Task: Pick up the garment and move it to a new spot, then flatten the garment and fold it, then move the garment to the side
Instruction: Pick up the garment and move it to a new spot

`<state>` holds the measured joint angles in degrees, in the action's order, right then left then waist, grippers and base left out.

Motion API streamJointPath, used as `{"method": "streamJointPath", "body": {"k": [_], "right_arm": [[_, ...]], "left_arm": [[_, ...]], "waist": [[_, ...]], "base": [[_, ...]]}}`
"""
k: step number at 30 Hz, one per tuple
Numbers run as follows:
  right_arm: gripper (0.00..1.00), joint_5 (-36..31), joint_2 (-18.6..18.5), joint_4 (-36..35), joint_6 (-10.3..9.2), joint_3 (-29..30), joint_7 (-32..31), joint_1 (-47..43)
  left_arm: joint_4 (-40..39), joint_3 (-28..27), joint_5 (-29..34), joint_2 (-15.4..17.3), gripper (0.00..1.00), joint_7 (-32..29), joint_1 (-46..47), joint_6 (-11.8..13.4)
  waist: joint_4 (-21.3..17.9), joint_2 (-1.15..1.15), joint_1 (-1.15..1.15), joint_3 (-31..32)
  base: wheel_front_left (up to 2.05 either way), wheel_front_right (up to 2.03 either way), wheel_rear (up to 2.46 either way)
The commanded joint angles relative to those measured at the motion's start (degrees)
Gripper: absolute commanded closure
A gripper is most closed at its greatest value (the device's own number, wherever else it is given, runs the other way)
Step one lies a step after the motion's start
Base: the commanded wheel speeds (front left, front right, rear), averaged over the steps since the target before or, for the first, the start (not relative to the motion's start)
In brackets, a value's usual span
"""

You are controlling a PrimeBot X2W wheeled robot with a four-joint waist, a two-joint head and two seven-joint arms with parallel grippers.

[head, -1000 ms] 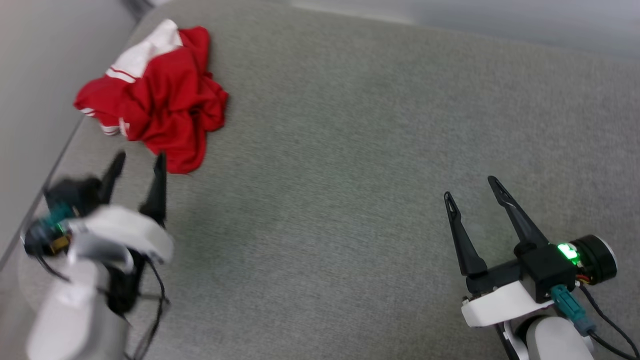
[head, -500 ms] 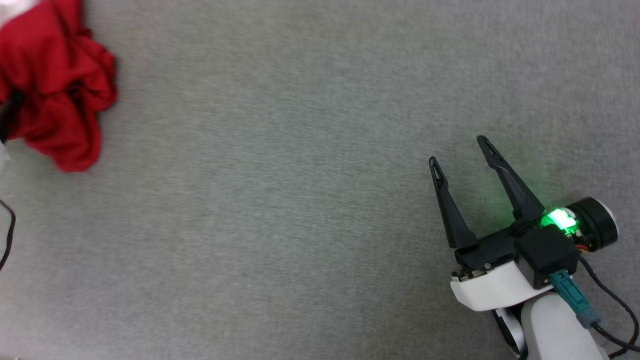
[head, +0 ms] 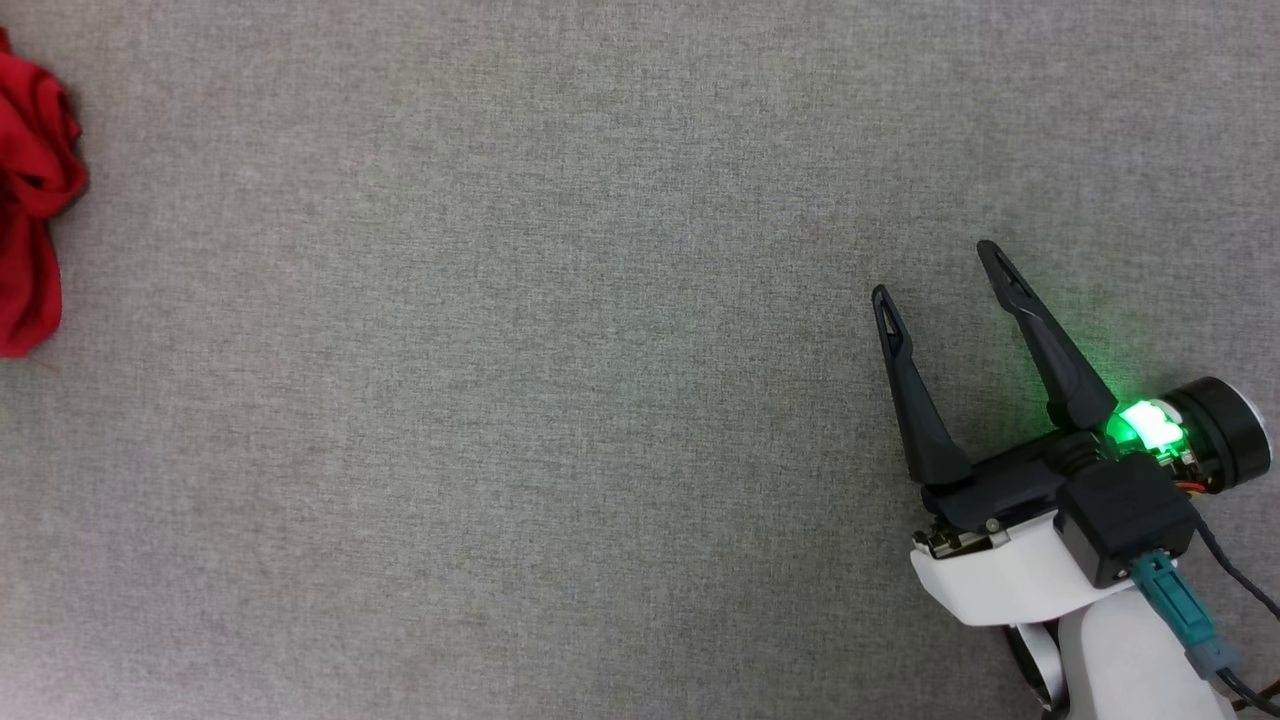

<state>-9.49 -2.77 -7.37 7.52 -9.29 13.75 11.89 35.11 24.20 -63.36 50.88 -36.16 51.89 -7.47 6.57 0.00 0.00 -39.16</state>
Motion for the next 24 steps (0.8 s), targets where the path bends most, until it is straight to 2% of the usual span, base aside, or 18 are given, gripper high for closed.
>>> {"method": "streamJointPath", "body": {"k": [1, 2, 7, 11, 19, 24], "right_arm": [[0.00, -0.3, -0.2, 0.8, -0.05, 0.5, -0.6, 0.6], [0.00, -0.3, -0.2, 0.8, -0.05, 0.5, -0.6, 0.6], [0.00, -0.6, -0.2, 1.3, -0.05, 0.3, -0.7, 0.6], [0.00, -0.1, -0.2, 2.1, -0.05, 0.1, -0.4, 0.6], [0.00, 2.8, -0.1, 4.9, -0.05, 0.1, 0.6, -0.1], [0.00, 4.7, -0.1, 7.1, -0.05, 1.0, 1.1, -1.5]], "left_arm": [[0.8, 2.9, -1.5, -3.4, 0.78, -1.7, -2.2, 0.0], [0.9, 3.3, -2.4, -3.8, 1.00, -1.6, -2.3, -0.1], [0.7, 4.9, -4.2, -3.5, 1.00, 0.9, -3.0, -0.1], [0.2, 6.1, -4.8, -1.6, 1.00, 5.5, -3.0, -0.1], [-1.7, 10.2, -0.8, 3.0, 1.00, 22.3, -3.7, 0.0], [-3.9, 14.9, 3.3, 4.1, 1.00, 31.5, -3.0, 0.0]], "waist": [[0.1, 0.00, 0.00, -0.1], [0.2, 0.00, 0.00, -0.1], [0.7, 0.00, 0.00, 0.9], [0.9, 0.00, 0.00, 3.4], [0.2, 0.00, 0.00, 11.9], [-0.1, 0.00, 0.00, 17.8]], "base": [[0.00, 0.00, 0.00], [0.00, 0.00, 0.00], [0.00, 0.00, 0.00], [0.00, 0.00, 0.00], [0.00, 0.00, 0.00], [0.00, 0.00, 0.00]]}}
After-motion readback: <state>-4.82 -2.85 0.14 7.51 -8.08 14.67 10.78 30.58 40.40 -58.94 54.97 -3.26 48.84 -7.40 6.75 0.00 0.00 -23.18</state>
